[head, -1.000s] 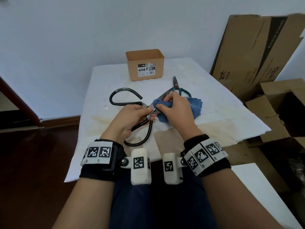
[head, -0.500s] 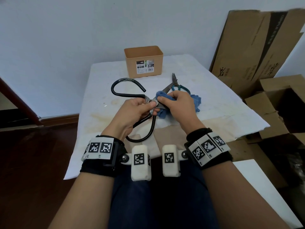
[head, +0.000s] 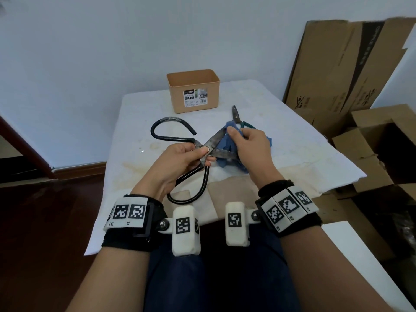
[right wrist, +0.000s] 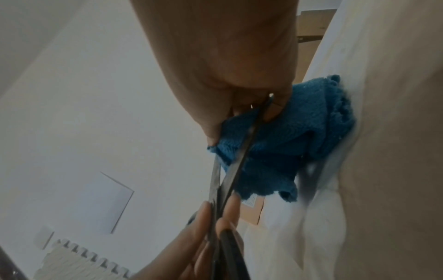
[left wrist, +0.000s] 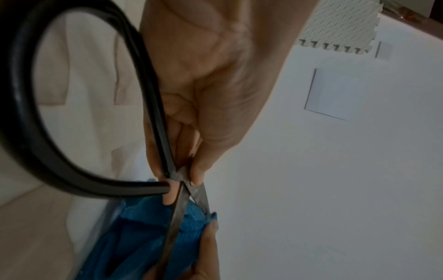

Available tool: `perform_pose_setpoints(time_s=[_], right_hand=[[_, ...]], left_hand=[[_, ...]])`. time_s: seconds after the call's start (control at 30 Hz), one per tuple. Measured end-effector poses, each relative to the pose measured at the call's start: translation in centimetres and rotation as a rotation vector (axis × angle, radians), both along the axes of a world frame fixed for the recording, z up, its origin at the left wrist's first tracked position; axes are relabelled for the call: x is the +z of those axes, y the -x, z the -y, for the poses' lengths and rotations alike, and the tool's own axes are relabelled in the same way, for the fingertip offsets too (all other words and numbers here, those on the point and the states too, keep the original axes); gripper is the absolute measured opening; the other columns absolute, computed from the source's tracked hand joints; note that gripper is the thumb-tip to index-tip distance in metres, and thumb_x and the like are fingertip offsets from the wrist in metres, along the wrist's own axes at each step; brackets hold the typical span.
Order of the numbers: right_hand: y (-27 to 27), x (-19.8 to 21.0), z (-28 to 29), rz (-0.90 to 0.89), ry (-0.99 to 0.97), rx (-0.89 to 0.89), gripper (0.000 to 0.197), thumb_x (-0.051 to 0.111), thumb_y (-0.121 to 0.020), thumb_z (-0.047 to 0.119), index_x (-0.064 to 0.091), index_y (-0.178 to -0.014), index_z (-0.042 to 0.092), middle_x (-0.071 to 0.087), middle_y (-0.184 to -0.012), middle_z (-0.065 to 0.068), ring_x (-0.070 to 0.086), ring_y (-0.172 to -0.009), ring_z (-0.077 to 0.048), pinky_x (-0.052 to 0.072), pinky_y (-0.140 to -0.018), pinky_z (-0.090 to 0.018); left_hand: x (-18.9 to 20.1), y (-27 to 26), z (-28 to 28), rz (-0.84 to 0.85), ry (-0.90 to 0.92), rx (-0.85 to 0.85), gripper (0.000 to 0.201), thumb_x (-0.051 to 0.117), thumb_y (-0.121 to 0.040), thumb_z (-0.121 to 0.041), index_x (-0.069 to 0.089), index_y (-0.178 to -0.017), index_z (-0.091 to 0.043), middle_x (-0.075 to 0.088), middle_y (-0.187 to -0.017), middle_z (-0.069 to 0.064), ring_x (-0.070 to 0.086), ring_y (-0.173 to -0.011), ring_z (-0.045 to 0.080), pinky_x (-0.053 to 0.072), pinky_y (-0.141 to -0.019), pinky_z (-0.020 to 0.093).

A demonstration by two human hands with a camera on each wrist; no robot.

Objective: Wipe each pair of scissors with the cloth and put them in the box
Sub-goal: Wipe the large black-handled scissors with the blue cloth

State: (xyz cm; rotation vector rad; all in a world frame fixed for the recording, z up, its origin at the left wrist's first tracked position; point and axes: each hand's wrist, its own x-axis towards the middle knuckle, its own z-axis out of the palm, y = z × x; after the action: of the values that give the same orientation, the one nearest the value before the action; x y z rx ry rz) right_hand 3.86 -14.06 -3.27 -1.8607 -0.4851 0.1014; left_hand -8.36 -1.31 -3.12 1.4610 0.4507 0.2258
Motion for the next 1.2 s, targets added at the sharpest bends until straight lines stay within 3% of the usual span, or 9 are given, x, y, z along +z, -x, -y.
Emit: perform_pose_setpoints(time_s=[0.1,0.2,0.3,0.43,0.57,0.67,0.87,1.03,1.2], right_hand=[[-0.2,-0.1,0.4,0.027,-0.055,-0.032,0.051,0.054,-0.095,0.041,0.052,-0.075,-0.006,0.045,-0.067,-0.009,0.039,-0.062,-0.018,0.035,-0.061,-0.035],[-0.1,0.1,0.7,0.048,-0.085,-0.021,0.026,0.060,-0.093,0.038,0.058,-0.078,0.017,0.060,-0.075,-0.001,0.056,-0.070,-0.016,0.047,-0.066,-0.037],[0.5,0.3,0.8,0.114,-0.096,-0.012,0.013,0.066,-0.089,0.031,0.058,-0.094,0.022,0.058,-0.075,0.003,0.057,-0.071,-0.010,0.047,-0.063,-0.028],[1.2,0.5,0.5,0.198,-0.019,0.077,0.013,0.069,-0.084,0.023,0.058,-0.088,0.019,0.056,-0.066,0.007,0.052,-0.061,-0.001,0.038,-0.057,-0.017],[1.2,0.2,0.0,0.245,0.178,0.213,0.013,0.065,-0.076,0.044,0.065,-0.081,0.031,0.069,-0.080,0.011,0.064,-0.084,-0.009,0.050,-0.082,-0.044],[1.0,0.4,0.0,0.268,0.256,0.257,0.013,0.064,-0.077,0.048,0.069,-0.079,0.036,0.070,-0.083,0.016,0.064,-0.091,-0.009,0.048,-0.088,-0.050],[0.8,0.5,-0.3,0.230,0.373,0.123,0.027,0.068,-0.081,0.048,0.055,-0.082,0.025,0.056,-0.077,0.013,0.055,-0.086,-0.012,0.044,-0.089,-0.040],[0.3,0.7,0.0,0.154,0.405,0.148,0.040,0.069,-0.080,0.049,0.058,-0.058,0.017,0.049,-0.055,0.006,0.049,-0.066,-0.016,0.035,-0.075,-0.036],[0.1,0.1,-0.3,0.109,0.328,0.123,0.040,0.074,-0.077,0.045,0.054,-0.053,0.020,0.050,-0.053,0.006,0.051,-0.067,-0.018,0.044,-0.079,-0.044]], left_hand=[[-0.1,0.1,-0.3,-0.029,0.013,-0.009,0.011,0.060,-0.097,-0.014,0.066,-0.094,-0.006,0.078,-0.090,0.010,0.072,-0.073,0.009,0.055,-0.074,0.017],[0.0,0.2,-0.4,-0.048,0.026,0.001,0.012,0.059,-0.098,-0.014,0.067,-0.094,-0.006,0.078,-0.088,0.008,0.072,-0.071,0.007,0.055,-0.070,0.014],[0.1,0.2,-0.2,-0.051,0.050,0.020,0.014,0.059,-0.098,-0.016,0.066,-0.091,-0.007,0.078,-0.087,0.007,0.071,-0.070,0.006,0.056,-0.070,0.014],[0.1,-0.1,0.1,-0.057,0.053,0.015,0.014,0.059,-0.098,-0.016,0.067,-0.088,-0.010,0.078,-0.085,0.006,0.070,-0.069,0.006,0.055,-0.069,0.015],[-0.2,-0.2,0.2,-0.060,0.045,0.049,0.015,0.059,-0.098,-0.015,0.068,-0.086,-0.011,0.076,-0.078,0.004,0.067,-0.067,0.007,0.054,-0.071,0.017],[-0.5,-0.2,-0.1,-0.072,0.013,0.081,0.013,0.060,-0.098,-0.014,0.067,-0.089,-0.008,0.076,-0.081,0.007,0.066,-0.069,0.009,0.055,-0.072,0.018],[-0.4,-0.4,0.3,-0.044,-0.060,0.062,0.018,0.064,-0.096,-0.018,0.064,-0.100,-0.001,0.072,-0.100,0.023,0.064,-0.086,0.023,0.049,-0.093,0.036],[-0.4,-0.6,0.3,0.017,-0.080,0.019,0.008,0.060,-0.097,-0.008,0.067,-0.093,-0.005,0.075,-0.087,0.013,0.069,-0.071,0.013,0.056,-0.075,0.020],[-0.6,-0.7,0.0,0.035,-0.058,0.017,0.007,0.062,-0.096,-0.008,0.066,-0.096,-0.003,0.075,-0.087,0.014,0.070,-0.071,0.014,0.058,-0.077,0.022]])
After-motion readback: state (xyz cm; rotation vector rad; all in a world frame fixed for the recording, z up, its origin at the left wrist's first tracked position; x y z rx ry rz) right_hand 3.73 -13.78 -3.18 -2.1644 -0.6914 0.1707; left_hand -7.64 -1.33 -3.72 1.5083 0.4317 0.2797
